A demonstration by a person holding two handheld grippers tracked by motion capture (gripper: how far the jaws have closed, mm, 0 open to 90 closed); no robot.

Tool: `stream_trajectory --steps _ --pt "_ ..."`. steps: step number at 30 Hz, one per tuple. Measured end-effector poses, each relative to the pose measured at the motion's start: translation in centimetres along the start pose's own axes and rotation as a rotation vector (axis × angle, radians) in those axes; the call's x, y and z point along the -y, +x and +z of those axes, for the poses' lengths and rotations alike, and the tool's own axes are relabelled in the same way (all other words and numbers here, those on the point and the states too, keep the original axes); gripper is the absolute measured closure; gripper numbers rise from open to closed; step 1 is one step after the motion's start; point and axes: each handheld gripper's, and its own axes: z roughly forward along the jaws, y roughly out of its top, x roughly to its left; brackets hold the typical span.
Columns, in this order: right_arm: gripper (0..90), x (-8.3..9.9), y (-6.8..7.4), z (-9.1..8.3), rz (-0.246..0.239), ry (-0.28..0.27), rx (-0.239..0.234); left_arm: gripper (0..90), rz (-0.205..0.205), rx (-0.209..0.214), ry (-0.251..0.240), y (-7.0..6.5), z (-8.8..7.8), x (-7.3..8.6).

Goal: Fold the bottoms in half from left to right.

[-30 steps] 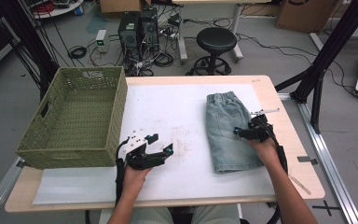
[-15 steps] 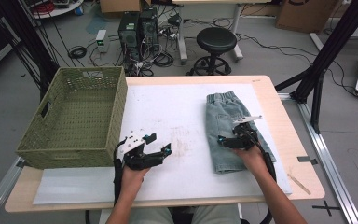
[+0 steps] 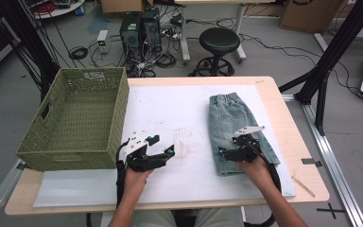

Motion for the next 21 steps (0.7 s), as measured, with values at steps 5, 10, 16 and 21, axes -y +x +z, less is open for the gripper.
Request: stream_trajectory --steps 5,10,16,21 --pt "25.0 1.4 0.7 0.6 -0.023 0.016 0.026 24.9 0.003 0.005 0.001 -0.2 0.1 -0.1" --pt "25.8 1.6 1.0 -0.5 -0.007 -0.003 -0.028 24.9 0.006 0.006 0.002 -0.3 0.2 -0.2" --pt "26.1 2.4 1.4 -0.7 -0.042 0.029 -0.018 25.0 0.008 0.010 0.004 -0.5 0.4 -0.2" --pt "28.2 3.1 2.0 -1.3 -0.050 0.033 -0.058 24.9 0.005 0.010 0.005 -0.5 0.5 -0.3"
